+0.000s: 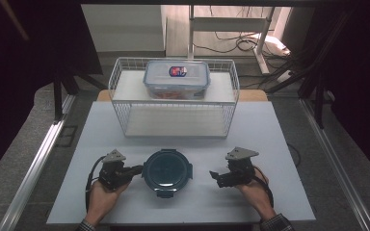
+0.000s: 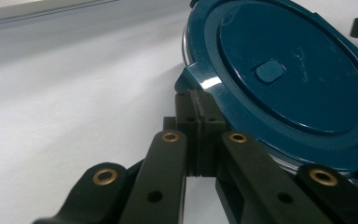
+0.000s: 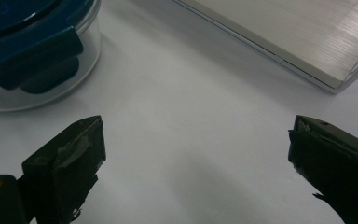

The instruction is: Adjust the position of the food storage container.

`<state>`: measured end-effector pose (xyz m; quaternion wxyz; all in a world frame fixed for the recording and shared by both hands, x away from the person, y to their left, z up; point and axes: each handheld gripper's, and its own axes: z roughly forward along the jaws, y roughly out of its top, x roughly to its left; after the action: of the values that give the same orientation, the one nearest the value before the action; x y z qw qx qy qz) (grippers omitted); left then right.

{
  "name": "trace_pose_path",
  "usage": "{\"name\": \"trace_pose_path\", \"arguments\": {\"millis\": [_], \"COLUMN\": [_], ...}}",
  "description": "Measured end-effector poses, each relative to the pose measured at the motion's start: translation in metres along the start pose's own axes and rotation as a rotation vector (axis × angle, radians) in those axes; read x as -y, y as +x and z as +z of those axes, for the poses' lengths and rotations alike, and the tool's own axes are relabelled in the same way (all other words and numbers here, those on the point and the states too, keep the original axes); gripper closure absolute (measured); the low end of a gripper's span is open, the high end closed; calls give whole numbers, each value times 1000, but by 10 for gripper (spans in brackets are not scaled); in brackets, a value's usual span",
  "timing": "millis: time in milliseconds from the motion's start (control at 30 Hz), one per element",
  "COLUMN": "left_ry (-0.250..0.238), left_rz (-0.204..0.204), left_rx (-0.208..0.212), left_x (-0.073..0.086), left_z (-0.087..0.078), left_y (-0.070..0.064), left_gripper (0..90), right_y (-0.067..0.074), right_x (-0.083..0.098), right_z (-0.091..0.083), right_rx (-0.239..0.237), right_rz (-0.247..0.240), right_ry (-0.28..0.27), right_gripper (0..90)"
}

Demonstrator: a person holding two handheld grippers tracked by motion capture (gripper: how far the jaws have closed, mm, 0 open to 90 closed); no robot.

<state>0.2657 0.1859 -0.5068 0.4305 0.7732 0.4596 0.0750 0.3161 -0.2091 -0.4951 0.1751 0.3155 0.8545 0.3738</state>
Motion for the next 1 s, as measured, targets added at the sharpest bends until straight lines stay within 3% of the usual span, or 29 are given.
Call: {"name": "trace_pose_path", "arguments": {"millis": [300,433,567,700,833,1000], "left_ry": [8,14,14,2,-18,-6], "left_rz": [29,45,109,121,98,99], "left_rx": [20,29,-28,-71,-64,-56], "left_x": [-5,-5,-3,1,5,12], "left_z": [12,11,7,-1,-7,-9], "left_y": [-13,-12,-13,-11,-6,-6], "left_gripper": [900,900,898,719,540,411], "right_y": [-1,-1,-1,0,2,5], "right_x": [1,2,2,4,6,7], "right_z": [1,1,-2,-5,-9,-13], "right_rx": [3,7,8,8,9,4], "right_rz": [6,2,10,12,13,18], "right_ry": [8,10,3,3,-1,-16], "right_gripper": [37,37,37,37,37,36]}}
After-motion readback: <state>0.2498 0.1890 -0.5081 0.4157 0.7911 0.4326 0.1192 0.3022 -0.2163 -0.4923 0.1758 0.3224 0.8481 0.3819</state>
